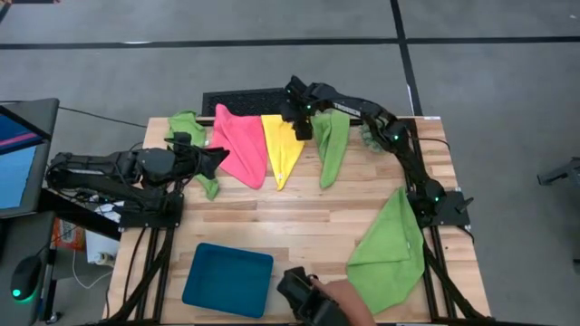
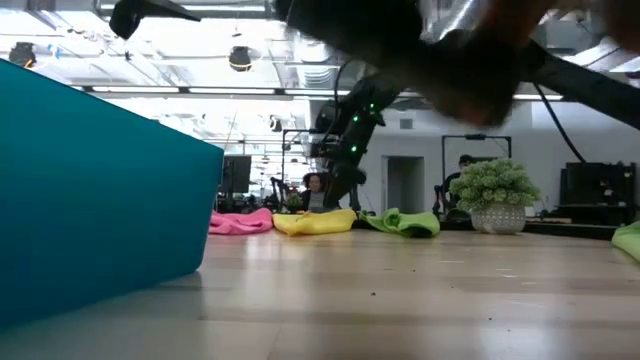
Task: Fold microfiber towels
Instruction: Fold the yellow microfiber towel
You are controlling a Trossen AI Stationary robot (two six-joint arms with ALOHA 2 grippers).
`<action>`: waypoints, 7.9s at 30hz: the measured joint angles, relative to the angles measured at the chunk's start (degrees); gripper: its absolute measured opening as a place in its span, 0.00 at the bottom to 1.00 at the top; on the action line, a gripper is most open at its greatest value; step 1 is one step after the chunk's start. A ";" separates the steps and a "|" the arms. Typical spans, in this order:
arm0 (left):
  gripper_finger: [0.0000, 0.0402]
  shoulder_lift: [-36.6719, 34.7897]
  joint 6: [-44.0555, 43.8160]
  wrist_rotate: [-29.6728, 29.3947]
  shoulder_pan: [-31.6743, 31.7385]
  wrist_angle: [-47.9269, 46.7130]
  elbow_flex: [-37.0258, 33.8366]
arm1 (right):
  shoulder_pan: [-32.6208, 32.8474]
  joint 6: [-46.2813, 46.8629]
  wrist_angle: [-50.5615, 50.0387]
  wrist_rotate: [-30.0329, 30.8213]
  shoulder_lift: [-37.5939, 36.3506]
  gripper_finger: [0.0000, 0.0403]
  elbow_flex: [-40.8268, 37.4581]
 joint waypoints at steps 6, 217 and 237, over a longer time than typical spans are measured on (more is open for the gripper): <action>0.45 11.25 4.81 14.09 7.69 -0.46 0.01 | -0.30 6.39 -9.19 -2.40 -13.04 0.45 0.17; 0.00 37.88 16.04 58.06 -4.50 1.44 -5.20 | 19.43 12.68 32.29 -7.43 -12.43 0.48 -34.63; 0.00 37.88 16.06 56.99 -4.50 1.44 -5.20 | 20.94 11.57 34.71 -5.21 -12.16 0.42 -36.67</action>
